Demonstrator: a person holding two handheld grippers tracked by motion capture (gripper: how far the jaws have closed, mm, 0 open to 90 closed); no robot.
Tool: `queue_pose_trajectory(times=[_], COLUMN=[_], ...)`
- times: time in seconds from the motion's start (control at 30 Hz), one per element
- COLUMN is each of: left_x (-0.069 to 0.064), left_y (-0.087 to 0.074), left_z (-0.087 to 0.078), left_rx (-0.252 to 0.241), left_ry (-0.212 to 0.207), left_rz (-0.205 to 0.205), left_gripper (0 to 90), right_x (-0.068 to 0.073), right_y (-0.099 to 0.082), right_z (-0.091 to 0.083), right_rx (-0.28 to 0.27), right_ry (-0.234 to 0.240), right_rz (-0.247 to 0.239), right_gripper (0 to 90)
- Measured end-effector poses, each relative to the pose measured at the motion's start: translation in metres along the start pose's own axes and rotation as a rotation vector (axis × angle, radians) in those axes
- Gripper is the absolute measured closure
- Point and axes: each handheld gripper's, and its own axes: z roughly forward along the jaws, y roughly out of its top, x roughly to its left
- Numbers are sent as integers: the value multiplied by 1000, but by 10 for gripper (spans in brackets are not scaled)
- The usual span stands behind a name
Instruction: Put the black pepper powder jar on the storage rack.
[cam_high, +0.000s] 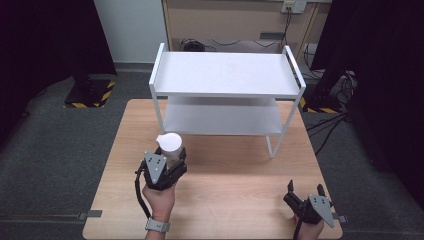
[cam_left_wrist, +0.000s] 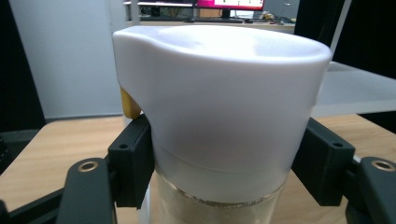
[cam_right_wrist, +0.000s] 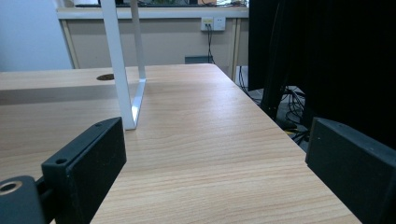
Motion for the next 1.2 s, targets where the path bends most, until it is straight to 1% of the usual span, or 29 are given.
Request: queue_pose_trajectory(times=[0.03,0.1,0.13,0.17,0.2,0.27,0.3,0.33,0.4,0.43,0.5,0.53,0.6,0.63,0.7,0.83,1.0,1.07,1.1,1.13,1.17,1.2], left_x=[-2,-3,-6,-6,-6,-7,-8,-8,-6,-7,-8,-8,-9,-10,-11,-12,-13,-14,-16,-17,-17,-17], left_y=[4,6,13,13,19,21,27,30,36,40,46,47,50,53,56,61,62,62,61,60,60,59], left_z=[3,6,13,13,18,20,26,27,32,37,45,48,54,58,65,76,86,90,93,96,96,99], left_rx=[-1,-2,-4,-4,-1,-4,-7,-6,-8,-8,-2,-3,-12,-13,-11,-8,-5,-5,-7,-4,-4,-5], left_ry=[-5,-7,-18,-18,-26,-28,-27,-28,-37,-40,-44,-47,-53,-51,-52,-50,-42,-33,-24,-16,-16,-16], left_rz=[2,1,2,2,9,14,20,19,1,4,33,34,39,50,59,49,37,31,27,11,11,2], left_gripper=[298,298,298,298,298,298,298,298,298,298,298,298,298,298,298,298,298,298,298,298,298,298], right_x=[0,-1,-1,-1,0,0,0,1,3,4,6,6,6,6,5,5,4,4,4,4,4,4], right_y=[0,0,0,0,0,0,0,0,-1,-1,-1,-1,-1,-1,-1,-1,-1,-1,-1,-1,-1,-1], right_z=[0,0,0,0,0,0,1,1,0,0,0,0,0,-1,-1,0,0,0,0,0,0,0], right_rx=[-1,-1,-1,-1,0,1,1,1,-1,-1,-5,-5,-5,-5,-5,-2,-3,-3,-3,-4,-4,-4], right_ry=[0,2,2,2,2,3,5,3,0,0,-4,-5,-5,-6,-5,0,2,4,4,5,5,5], right_rz=[2,4,2,2,0,-3,-8,-12,-27,-35,-56,-59,-56,-52,-47,-54,-51,-53,-54,-53,-53,-53], right_gripper=[50,49,49,49,49,49,49,49,48,46,45,45,45,45,46,46,47,47,47,47,47,47])
